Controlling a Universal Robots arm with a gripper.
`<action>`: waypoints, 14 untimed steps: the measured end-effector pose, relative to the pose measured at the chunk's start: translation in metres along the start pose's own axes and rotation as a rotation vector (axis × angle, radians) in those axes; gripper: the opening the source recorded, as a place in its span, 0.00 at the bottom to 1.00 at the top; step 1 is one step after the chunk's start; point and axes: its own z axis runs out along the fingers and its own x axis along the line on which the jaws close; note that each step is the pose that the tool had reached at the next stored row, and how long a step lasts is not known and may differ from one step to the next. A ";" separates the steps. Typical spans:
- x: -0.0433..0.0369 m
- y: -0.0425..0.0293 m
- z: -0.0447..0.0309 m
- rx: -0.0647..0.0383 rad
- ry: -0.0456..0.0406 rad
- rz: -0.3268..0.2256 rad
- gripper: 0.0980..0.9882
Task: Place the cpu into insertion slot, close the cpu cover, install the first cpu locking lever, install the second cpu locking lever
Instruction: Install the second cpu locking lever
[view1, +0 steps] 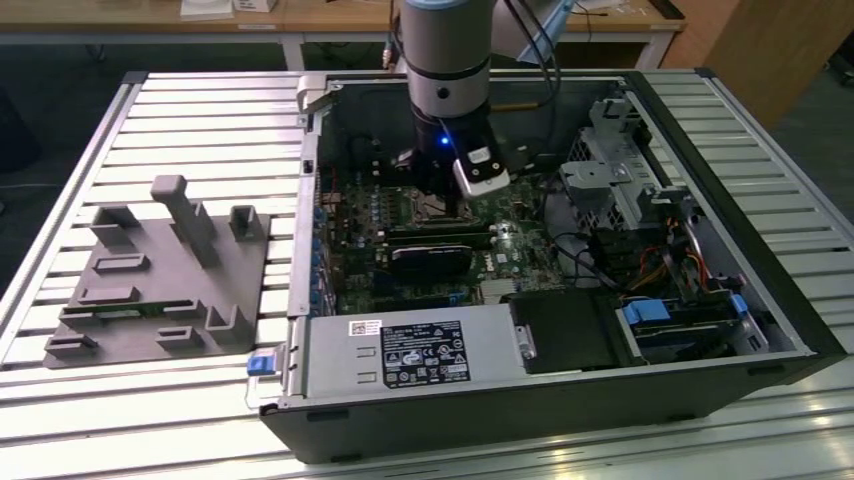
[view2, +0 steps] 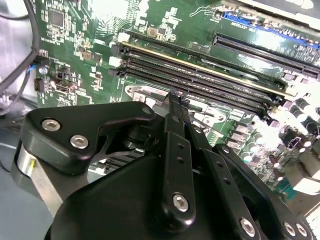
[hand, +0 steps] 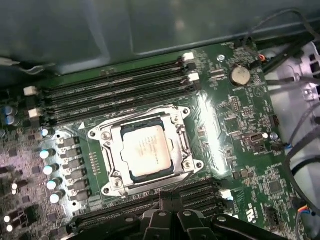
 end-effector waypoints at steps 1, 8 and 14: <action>0.0002 -0.0002 0.0003 -0.001 0.0007 -0.009 0.01; 0.0079 -0.0034 0.0018 -0.008 0.0062 -0.079 0.01; 0.0080 -0.0035 0.0031 0.005 0.0487 -0.077 0.01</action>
